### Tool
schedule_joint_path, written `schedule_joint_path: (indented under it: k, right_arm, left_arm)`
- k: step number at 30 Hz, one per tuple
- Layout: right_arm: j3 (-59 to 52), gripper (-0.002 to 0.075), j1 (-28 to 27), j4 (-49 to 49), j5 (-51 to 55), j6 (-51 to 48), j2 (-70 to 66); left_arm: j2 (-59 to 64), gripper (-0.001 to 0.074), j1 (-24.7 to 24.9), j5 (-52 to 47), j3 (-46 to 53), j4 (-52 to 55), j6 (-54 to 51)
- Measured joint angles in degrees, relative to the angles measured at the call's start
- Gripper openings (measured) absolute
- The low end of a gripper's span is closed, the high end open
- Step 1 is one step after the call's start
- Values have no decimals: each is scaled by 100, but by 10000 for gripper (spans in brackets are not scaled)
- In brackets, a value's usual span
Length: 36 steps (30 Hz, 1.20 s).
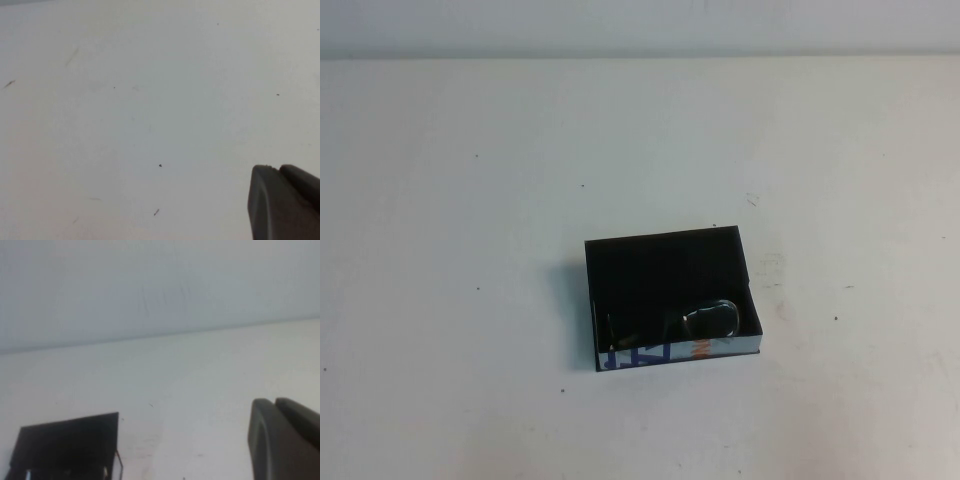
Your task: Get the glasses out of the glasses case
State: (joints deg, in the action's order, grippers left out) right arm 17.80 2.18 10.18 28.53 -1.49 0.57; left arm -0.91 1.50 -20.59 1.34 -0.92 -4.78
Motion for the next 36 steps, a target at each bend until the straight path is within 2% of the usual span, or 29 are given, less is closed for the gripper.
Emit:
schedule_joint_path:
  k: [7,10,15,18,22,25,32,36]
  right_arm:
    - [213,-18,0,276,-27,-268,-221]
    - [798,-18,0,187,407,-904,-1029]
    - [2305,-18,17,117,1776,-2242,-3275]
    - [3280,-17,369,61,2556,-2766,-4608]
    - [4488,-4,1189,-499,3243,-3108,-6263]
    - [5201,55,1668,-808,3468,-3350,-7287]
    - [6925,325,2368,-836,4084,-4677,-9548]
    - [7734,337,2568,-531,4127,-5439,-10548]
  left_arm:
    - [0,-5,0,0,0,0,0]
    - [0,-5,0,0,0,0,0]
    - [0,-5,0,0,0,0,0]
    - [0,-5,0,0,0,0,0]
    - [0,-5,0,0,0,0,0]
    - [0,-5,0,0,0,0,0]
    - [0,-5,0,0,0,0,0]
    - [0,-5,0,0,0,0,0]
